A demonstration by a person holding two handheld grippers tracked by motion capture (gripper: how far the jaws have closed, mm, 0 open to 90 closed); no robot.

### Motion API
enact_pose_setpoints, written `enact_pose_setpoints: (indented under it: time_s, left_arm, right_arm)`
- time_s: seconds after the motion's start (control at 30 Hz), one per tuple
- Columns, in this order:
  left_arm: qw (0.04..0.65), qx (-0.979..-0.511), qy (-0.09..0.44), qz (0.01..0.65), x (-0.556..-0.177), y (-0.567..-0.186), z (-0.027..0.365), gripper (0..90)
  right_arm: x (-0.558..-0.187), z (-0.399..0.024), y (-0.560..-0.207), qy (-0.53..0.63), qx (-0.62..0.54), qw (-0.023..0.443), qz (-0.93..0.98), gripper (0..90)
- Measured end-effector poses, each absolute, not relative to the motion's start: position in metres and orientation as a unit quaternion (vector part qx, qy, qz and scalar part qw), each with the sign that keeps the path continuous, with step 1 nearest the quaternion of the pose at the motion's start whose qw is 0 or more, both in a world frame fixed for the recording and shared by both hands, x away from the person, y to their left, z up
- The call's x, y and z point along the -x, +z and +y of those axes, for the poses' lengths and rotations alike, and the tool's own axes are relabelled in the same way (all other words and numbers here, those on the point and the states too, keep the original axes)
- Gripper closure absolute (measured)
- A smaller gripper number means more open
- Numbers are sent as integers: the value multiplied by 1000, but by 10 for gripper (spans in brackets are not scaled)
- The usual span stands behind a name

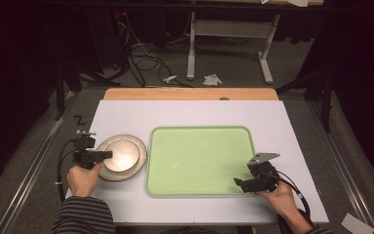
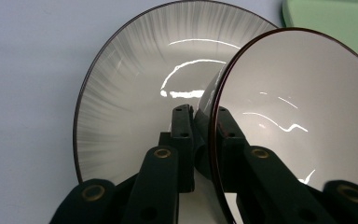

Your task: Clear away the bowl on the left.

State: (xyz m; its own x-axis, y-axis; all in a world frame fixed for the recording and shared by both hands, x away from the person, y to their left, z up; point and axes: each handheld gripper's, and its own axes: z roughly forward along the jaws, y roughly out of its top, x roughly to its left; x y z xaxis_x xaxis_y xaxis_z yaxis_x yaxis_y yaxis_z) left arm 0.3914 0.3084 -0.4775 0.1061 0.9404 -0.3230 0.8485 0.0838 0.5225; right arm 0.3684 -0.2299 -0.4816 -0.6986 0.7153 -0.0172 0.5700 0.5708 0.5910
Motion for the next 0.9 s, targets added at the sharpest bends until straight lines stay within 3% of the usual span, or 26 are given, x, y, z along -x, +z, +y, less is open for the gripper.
enact_pose_setpoints:
  time_s: [0.9]
  left_arm:
    - [377,-678,92,624,-380,-444,293,810]
  right_arm:
    - [-368,-230,-482,283,-364,131,877,268]
